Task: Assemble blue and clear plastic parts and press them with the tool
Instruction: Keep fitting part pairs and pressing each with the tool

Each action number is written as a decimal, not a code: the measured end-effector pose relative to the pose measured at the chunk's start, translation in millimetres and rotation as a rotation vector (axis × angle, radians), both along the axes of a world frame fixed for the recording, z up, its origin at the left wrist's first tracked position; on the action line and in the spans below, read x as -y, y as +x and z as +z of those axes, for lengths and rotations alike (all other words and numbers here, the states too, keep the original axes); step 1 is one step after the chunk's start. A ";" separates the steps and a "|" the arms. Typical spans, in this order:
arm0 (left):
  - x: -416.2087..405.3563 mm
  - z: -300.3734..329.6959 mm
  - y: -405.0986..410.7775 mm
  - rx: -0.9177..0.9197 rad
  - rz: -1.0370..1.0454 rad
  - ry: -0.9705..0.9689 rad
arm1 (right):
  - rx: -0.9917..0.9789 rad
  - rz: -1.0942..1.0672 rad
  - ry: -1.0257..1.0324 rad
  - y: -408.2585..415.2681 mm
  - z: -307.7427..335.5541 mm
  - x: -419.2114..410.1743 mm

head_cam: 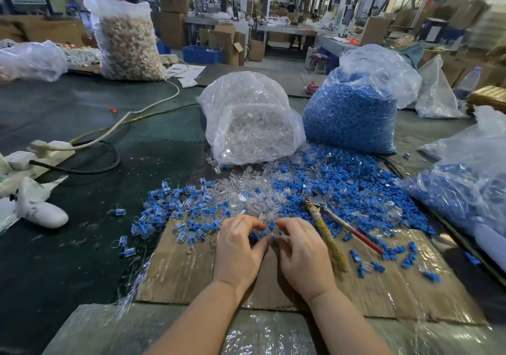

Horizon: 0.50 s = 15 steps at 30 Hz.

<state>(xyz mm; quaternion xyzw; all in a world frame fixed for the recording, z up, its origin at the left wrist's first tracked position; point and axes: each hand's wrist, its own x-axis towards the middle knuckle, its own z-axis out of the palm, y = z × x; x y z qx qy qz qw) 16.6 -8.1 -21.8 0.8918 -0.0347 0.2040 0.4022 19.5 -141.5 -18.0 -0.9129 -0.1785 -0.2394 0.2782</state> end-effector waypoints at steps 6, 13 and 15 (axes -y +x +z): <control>3.4 -1.4 -1.7 0.004 0.016 0.055 | -0.015 -0.097 -0.175 0.5 0.0 -2.5; 4.6 0.2 -3.0 0.002 0.030 0.120 | 0.047 -0.068 -0.144 3.6 -4.4 -1.6; 4.9 1.2 -4.3 0.006 0.021 0.126 | 0.049 -0.060 -0.148 3.9 -5.3 -1.9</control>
